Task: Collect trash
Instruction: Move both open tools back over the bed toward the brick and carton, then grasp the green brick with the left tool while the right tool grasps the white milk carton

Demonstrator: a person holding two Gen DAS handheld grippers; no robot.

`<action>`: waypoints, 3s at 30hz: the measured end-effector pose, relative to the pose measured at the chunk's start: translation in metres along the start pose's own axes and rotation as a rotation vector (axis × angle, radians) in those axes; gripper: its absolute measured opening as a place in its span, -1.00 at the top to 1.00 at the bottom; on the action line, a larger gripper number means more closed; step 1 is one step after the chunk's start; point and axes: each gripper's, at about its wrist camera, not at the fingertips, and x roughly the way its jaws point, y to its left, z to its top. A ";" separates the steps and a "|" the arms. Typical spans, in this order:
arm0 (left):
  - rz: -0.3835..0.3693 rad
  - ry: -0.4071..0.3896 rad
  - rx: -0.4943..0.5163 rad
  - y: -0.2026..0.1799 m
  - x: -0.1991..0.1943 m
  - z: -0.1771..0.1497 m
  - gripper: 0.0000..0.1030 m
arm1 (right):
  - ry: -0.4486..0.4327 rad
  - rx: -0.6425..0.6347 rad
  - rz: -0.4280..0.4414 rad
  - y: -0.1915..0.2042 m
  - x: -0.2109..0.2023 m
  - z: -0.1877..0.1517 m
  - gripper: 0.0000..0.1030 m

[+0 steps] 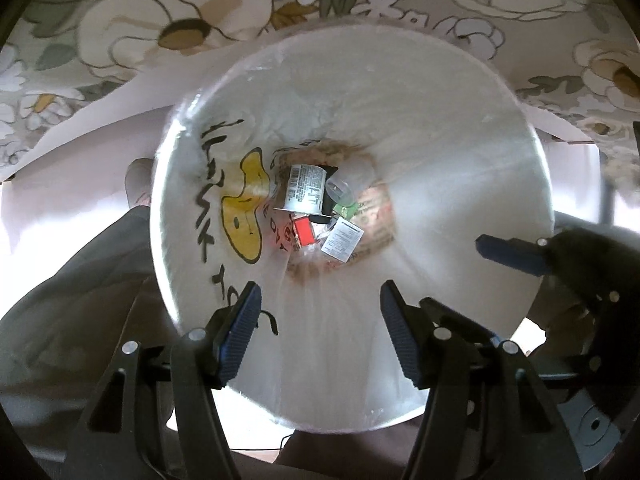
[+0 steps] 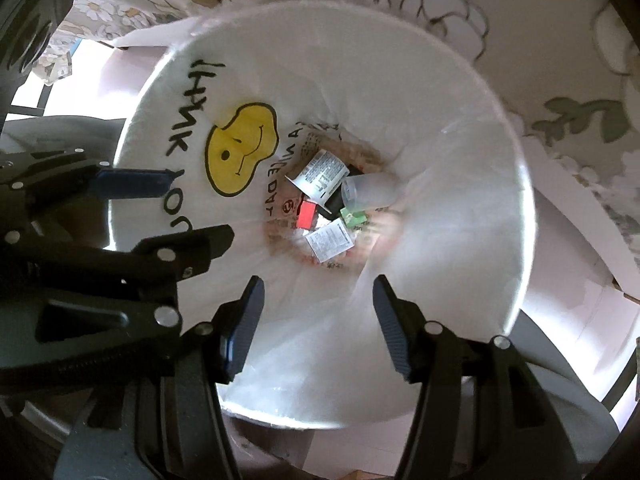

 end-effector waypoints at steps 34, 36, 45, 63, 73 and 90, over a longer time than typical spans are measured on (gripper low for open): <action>0.030 -0.580 0.138 -0.019 -0.300 -0.023 -0.66 | -0.452 -0.114 -0.357 0.014 -0.312 -0.019 -0.49; 0.048 -0.612 0.143 -0.023 -0.322 -0.015 -0.67 | -0.472 -0.095 -0.364 0.011 -0.332 -0.016 -0.51; 0.123 -0.717 0.128 -0.034 -0.409 0.044 -0.71 | -0.540 -0.042 -0.398 0.004 -0.411 0.025 -0.51; 0.079 -0.660 -0.040 -0.042 -0.450 0.219 -0.71 | -0.599 0.205 -0.362 -0.045 -0.468 0.171 -0.51; 0.018 -0.539 -0.072 -0.044 -0.409 0.309 -0.71 | -0.586 0.307 -0.398 -0.067 -0.426 0.235 -0.51; -0.252 -0.359 -0.085 -0.041 -0.332 0.390 -0.36 | -0.547 0.570 -0.329 -0.119 -0.359 0.300 -0.51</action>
